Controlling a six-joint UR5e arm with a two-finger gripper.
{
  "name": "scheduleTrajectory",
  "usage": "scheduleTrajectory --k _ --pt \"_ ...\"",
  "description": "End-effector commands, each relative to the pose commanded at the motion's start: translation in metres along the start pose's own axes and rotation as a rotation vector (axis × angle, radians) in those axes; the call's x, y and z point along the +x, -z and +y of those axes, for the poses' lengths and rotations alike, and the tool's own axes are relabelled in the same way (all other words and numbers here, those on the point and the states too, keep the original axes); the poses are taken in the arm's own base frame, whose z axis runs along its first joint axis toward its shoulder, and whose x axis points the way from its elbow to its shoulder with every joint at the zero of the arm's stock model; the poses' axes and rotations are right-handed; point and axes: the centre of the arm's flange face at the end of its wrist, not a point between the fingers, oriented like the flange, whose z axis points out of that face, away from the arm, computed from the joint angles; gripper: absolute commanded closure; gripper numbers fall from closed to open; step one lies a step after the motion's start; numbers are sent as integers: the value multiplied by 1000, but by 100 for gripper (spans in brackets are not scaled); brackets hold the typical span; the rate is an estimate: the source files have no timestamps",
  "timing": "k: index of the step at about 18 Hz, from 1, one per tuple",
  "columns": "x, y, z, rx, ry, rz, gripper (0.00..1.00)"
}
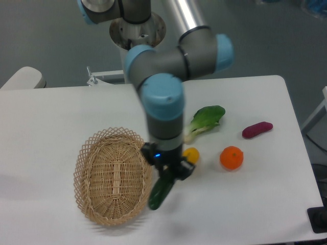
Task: Pick up the cucumber from the basket
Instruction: 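Lift the held cucumber up and out of the basket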
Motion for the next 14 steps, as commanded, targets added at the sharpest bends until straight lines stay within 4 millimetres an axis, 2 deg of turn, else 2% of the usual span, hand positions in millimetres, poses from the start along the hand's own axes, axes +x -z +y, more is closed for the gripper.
scheduleTrajectory --k 3,6,14 --pt "-19 -2 29 -17 -78 18 76" --pt "-32 -2 49 -25 -120 27 76" --pt "-36 -2 55 -26 -131 27 76"
